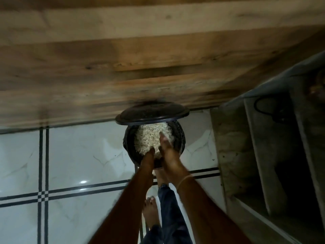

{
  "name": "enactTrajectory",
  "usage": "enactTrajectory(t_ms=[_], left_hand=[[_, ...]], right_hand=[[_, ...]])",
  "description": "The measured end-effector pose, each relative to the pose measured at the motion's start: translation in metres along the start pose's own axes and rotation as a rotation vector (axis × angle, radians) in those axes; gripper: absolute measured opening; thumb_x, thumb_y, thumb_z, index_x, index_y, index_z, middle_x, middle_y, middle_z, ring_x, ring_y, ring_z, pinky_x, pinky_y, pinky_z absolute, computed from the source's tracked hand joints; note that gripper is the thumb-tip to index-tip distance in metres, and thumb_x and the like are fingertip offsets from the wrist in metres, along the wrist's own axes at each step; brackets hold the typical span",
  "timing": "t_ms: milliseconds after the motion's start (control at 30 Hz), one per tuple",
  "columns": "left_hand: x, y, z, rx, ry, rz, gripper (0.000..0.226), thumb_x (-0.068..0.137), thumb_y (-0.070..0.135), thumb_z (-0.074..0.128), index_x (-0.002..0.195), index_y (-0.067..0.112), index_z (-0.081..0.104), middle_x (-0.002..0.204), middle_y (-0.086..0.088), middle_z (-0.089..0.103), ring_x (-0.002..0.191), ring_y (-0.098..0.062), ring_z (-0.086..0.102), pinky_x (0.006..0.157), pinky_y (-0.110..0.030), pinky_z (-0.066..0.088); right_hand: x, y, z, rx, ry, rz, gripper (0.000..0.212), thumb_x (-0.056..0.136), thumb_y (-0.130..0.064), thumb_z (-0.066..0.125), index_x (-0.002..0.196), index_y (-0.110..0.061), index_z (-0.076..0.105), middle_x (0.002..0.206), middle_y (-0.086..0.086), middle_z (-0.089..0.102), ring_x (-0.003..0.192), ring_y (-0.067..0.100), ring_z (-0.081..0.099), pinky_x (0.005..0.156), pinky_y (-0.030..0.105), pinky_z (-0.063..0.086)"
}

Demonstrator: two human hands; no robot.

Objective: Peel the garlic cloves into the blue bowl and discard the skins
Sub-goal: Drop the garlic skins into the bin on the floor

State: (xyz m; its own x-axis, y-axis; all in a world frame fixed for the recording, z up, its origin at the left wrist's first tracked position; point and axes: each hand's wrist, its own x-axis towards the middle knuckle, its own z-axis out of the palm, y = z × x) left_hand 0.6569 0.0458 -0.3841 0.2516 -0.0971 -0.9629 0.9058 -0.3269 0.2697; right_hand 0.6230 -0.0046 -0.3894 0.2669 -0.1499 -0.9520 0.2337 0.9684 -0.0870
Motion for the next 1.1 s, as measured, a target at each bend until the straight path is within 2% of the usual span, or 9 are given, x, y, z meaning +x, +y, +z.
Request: enactTrajectory(t_ms=[33, 67, 167, 267, 400, 467, 600, 867, 1100], left_hand=[[-0.029, 0.008, 0.009, -0.085, -0.072, -0.046, 0.053, 0.112, 0.034, 0.042, 0.157, 0.006, 0.038, 0.154, -0.02, 0.047, 0.141, -0.037, 0.046, 0.115, -0.044, 0.038], [-0.051, 0.012, 0.016, -0.121, -0.138, -0.027, 0.052, 0.111, 0.034, 0.045, 0.155, 0.006, 0.041, 0.152, -0.019, 0.048, 0.135, -0.036, 0.051, 0.117, -0.044, 0.036], [-0.137, 0.017, 0.022, 0.196, -0.083, 0.157, 0.055, 0.107, 0.034, 0.054, 0.155, 0.01, 0.043, 0.151, -0.017, 0.05, 0.112, -0.025, 0.057, 0.101, -0.033, 0.041], [-0.207, 0.008, 0.008, 0.643, -0.09, 0.411, 0.055, 0.107, 0.045, 0.051, 0.156, 0.021, 0.044, 0.161, -0.011, 0.042, 0.141, -0.029, 0.047, 0.11, -0.034, 0.039], [-0.31, -0.02, 0.008, 1.104, -0.172, 0.809, 0.052, 0.105, 0.045, 0.054, 0.151, 0.022, 0.05, 0.154, -0.008, 0.052, 0.141, -0.028, 0.049, 0.117, -0.04, 0.041], [-0.354, -0.047, 0.017, 1.226, -0.239, 0.936, 0.052, 0.102, 0.05, 0.057, 0.148, 0.026, 0.052, 0.148, -0.004, 0.059, 0.136, -0.024, 0.055, 0.112, -0.045, 0.047], [-0.421, -0.112, 0.043, 1.419, -0.434, 1.081, 0.049, 0.101, 0.044, 0.062, 0.146, 0.027, 0.053, 0.149, 0.0, 0.056, 0.138, -0.02, 0.051, 0.108, -0.033, 0.042], [-0.499, -0.275, 0.113, 1.654, -0.66, 1.36, 0.046, 0.098, 0.041, 0.067, 0.141, 0.027, 0.06, 0.141, 0.001, 0.061, 0.128, -0.021, 0.057, 0.104, -0.036, 0.047], [-0.543, -0.419, 0.175, 1.72, -0.827, 1.379, 0.042, 0.097, 0.039, 0.069, 0.137, 0.027, 0.063, 0.138, 0.003, 0.061, 0.124, -0.018, 0.059, 0.099, -0.036, 0.051]], right_hand=[[-0.025, -0.001, -0.003, 0.081, 0.126, -0.006, 0.057, 0.11, -0.046, 0.043, 0.158, -0.015, 0.039, 0.157, 0.005, 0.042, 0.15, 0.033, 0.035, 0.122, 0.041, 0.031], [-0.028, 0.005, -0.013, -0.184, 0.172, -0.055, 0.055, 0.11, -0.042, 0.045, 0.157, -0.013, 0.04, 0.159, 0.007, 0.042, 0.148, 0.033, 0.039, 0.122, 0.038, 0.033], [-0.133, -0.005, -0.015, -0.399, -0.017, -0.155, 0.046, 0.113, -0.027, 0.036, 0.152, -0.004, 0.045, 0.15, 0.016, 0.053, 0.136, 0.028, 0.054, 0.097, 0.022, 0.054], [-0.244, -0.02, -0.039, -0.432, -0.054, -0.372, 0.038, 0.114, -0.021, 0.032, 0.141, -0.003, 0.052, 0.129, 0.012, 0.061, 0.097, 0.003, 0.064, 0.068, 0.008, 0.053], [-0.357, -0.021, -0.102, -0.714, 0.041, -0.737, 0.037, 0.11, -0.036, 0.045, 0.144, -0.024, 0.055, 0.134, -0.01, 0.056, 0.12, 0.004, 0.056, 0.106, 0.026, 0.046], [-0.395, -0.02, -0.144, -0.827, 0.165, -0.93, 0.043, 0.109, -0.045, 0.045, 0.144, -0.023, 0.057, 0.138, -0.01, 0.058, 0.129, 0.009, 0.054, 0.107, 0.028, 0.044], [-0.46, -0.02, -0.232, -1.113, 0.398, -1.16, 0.043, 0.109, -0.044, 0.044, 0.144, -0.022, 0.057, 0.142, -0.001, 0.057, 0.126, 0.014, 0.055, 0.105, 0.034, 0.048], [-0.545, -0.037, -0.417, -1.054, 0.704, -1.237, 0.053, 0.105, -0.05, 0.035, 0.144, -0.022, 0.057, 0.143, -0.002, 0.056, 0.128, 0.016, 0.054, 0.103, 0.035, 0.05], [-0.591, -0.057, -0.574, -0.878, 0.892, -1.2, 0.04, 0.108, -0.038, 0.049, 0.143, -0.02, 0.057, 0.137, -0.001, 0.057, 0.123, 0.019, 0.056, 0.091, 0.038, 0.053]])
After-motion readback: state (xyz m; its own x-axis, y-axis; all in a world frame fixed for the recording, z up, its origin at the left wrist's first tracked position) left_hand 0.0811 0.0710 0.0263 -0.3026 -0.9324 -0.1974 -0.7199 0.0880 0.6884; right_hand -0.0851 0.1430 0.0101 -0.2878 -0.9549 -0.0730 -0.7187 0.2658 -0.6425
